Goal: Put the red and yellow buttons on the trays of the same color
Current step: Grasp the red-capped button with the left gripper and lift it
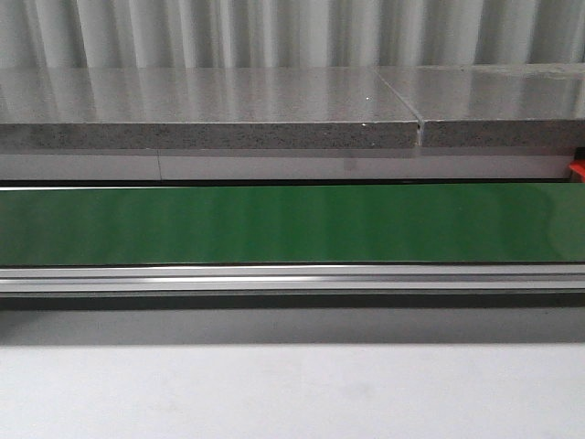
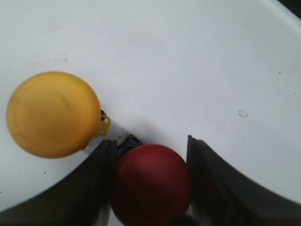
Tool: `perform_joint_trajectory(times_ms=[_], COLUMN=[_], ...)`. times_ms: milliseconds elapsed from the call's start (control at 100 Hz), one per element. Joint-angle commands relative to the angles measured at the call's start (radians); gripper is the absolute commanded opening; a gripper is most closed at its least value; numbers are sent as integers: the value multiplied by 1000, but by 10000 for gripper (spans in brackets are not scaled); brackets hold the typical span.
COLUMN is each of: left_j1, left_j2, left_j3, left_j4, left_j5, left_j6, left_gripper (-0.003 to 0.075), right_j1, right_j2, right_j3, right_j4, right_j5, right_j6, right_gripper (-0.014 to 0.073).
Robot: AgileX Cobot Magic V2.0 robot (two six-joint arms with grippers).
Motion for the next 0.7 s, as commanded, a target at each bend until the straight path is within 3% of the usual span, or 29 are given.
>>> perform_joint_trajectory(times_ms=[0,100,490,690], left_j1=[4,4,-9,-69], left_j2=[-52,-69,-310,-397], left_j3=[-31,-31,-31,-29], left_j4=[-14,-14,-14,-16], left_j5=[-10,27,160,252], left_j6=[-6,-3,70,160], left_gripper=[99,-19,-21,-21], right_j1=[0,0,0,0], right_j2=[-4,-4,-4,-4], right_j3=[-32,-32,-32,-32], right_j4=[12,12,12,12], right_j5=[-61,-61,-61,-61], right_j6=[-6,-6,-6,-6], right_gripper=[-67,-67,-67,-67])
